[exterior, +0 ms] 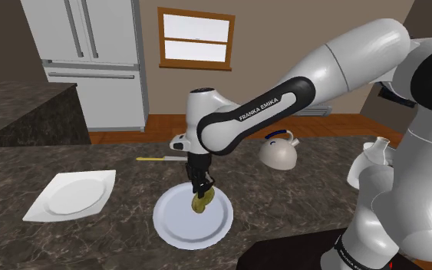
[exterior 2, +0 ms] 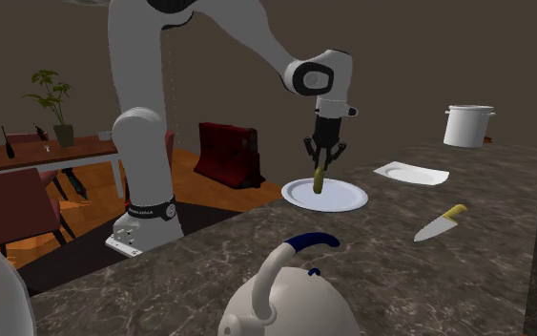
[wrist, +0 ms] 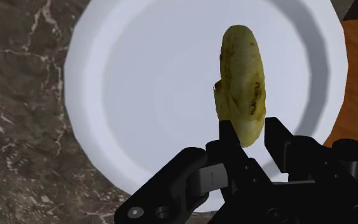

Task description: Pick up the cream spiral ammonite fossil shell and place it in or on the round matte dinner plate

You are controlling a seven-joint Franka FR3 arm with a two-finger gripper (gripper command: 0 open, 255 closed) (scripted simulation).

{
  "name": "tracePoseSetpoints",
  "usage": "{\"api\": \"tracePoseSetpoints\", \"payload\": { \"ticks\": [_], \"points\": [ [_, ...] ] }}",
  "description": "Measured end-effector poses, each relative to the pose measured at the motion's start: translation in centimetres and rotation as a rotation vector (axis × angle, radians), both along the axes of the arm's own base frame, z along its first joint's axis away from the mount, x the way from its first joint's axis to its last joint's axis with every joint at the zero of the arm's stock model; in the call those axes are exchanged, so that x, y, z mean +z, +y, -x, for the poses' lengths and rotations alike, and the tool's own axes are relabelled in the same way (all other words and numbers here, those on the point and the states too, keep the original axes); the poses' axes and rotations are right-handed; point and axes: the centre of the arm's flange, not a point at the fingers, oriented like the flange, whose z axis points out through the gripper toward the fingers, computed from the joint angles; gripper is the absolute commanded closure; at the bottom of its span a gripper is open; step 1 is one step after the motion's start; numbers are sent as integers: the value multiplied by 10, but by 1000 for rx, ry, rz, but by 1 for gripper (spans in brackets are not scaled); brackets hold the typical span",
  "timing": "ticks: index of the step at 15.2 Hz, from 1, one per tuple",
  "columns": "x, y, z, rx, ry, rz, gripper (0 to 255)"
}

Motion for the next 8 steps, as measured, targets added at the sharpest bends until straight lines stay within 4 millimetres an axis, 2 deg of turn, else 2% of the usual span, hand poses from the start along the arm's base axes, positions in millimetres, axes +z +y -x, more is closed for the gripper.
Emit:
{"api": "tracePoseSetpoints", "payload": {
  "ticks": [3, 8],
  "points": [
    [-4, 30, -12, 0, 0, 0, 255],
    [-20, 38, -17, -3, -11, -8, 255]
  ]
}}
